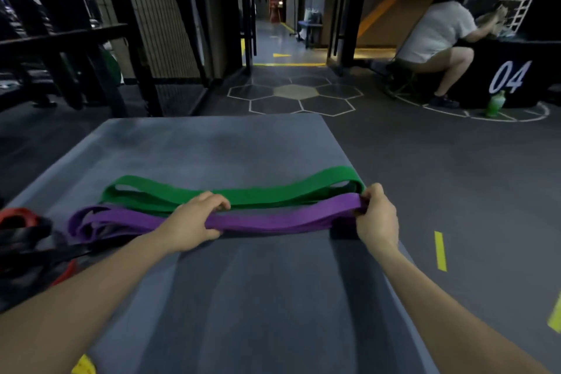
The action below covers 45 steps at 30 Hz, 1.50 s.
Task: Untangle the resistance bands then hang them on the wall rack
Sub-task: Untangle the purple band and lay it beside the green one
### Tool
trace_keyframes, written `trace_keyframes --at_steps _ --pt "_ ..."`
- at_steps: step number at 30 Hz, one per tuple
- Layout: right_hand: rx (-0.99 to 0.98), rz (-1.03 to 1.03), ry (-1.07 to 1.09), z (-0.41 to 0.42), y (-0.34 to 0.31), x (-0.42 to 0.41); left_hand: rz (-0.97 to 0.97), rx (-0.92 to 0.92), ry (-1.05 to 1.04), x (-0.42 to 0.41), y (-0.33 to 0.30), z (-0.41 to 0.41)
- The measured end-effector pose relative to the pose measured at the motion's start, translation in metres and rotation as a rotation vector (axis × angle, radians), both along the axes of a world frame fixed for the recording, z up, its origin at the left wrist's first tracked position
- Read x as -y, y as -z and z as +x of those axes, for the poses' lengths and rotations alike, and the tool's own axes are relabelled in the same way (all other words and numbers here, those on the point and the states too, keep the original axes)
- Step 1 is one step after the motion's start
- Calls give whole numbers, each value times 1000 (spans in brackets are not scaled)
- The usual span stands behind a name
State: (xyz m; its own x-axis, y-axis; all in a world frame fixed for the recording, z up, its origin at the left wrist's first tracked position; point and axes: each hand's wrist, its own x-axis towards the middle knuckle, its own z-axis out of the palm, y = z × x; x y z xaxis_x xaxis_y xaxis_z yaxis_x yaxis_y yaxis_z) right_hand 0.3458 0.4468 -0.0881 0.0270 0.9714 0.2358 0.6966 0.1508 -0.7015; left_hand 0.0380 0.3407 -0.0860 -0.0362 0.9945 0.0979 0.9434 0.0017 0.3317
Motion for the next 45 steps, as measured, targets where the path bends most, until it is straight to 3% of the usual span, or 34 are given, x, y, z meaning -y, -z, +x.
trace_keyframes --at_steps 5,9,14,16,19,21,24,29,37,45 --pt "69 17 22 -4 4 2 -36 15 131 24 -4 -18" --pt "141 96 -32 1 9 6 22 78 42 33 12 -18" --pt "386 583 -103 -9 7 23 -12 32 10 31 11 -18" --pt "401 713 -268 -36 5 41 -25 10 7 31 9 -17" --pt "443 633 -545 -86 12 61 -9 25 -13 34 8 -16" --pt "427 475 -596 -110 24 64 -3 27 -23 35 8 -15" --pt "324 350 -585 -119 39 60 12 7 -26 34 9 -14" --pt "338 323 -574 -117 42 58 -32 -54 19 39 4 -12" --pt "336 357 -552 -117 45 60 -147 -611 -131 76 -24 -57" --pt "352 359 -538 -116 44 61 -187 -595 -111 83 -63 -57"
